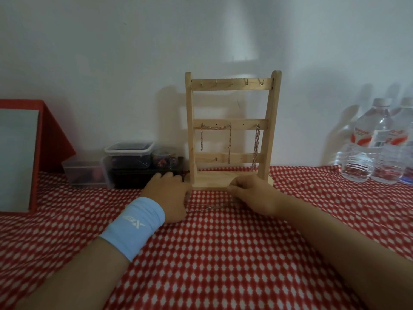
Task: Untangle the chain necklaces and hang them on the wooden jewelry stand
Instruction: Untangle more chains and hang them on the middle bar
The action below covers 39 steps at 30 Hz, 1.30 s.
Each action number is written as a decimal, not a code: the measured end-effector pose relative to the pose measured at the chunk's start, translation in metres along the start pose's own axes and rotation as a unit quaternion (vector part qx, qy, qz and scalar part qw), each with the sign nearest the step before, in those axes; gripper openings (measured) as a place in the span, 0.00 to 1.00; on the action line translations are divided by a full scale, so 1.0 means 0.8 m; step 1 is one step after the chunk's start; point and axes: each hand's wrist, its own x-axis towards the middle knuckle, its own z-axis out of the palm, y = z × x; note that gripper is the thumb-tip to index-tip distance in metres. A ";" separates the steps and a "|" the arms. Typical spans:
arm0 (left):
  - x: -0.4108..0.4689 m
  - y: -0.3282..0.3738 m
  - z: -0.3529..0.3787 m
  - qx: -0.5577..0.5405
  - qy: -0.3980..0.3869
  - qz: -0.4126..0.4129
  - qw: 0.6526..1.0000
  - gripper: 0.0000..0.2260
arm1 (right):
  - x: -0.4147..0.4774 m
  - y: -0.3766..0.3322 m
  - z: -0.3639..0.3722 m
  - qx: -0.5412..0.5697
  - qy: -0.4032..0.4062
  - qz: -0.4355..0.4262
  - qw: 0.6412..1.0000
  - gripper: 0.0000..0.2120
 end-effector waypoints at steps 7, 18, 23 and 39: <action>0.002 0.059 0.018 -0.422 0.020 0.014 0.906 0.12 | 0.001 -0.001 -0.003 0.076 0.014 0.009 0.997 0.18; 0.006 0.026 0.012 -0.528 0.079 -0.021 0.846 0.05 | 0.001 -0.007 -0.009 0.366 -0.004 0.070 0.928 0.17; 0.004 0.024 0.009 -0.445 0.088 0.040 0.890 0.08 | 0.001 -0.010 -0.006 0.407 -0.010 0.070 0.911 0.15; 0.008 0.036 0.014 -0.451 0.241 0.039 0.859 0.05 | -0.003 -0.014 -0.001 0.351 -0.018 0.074 0.933 0.16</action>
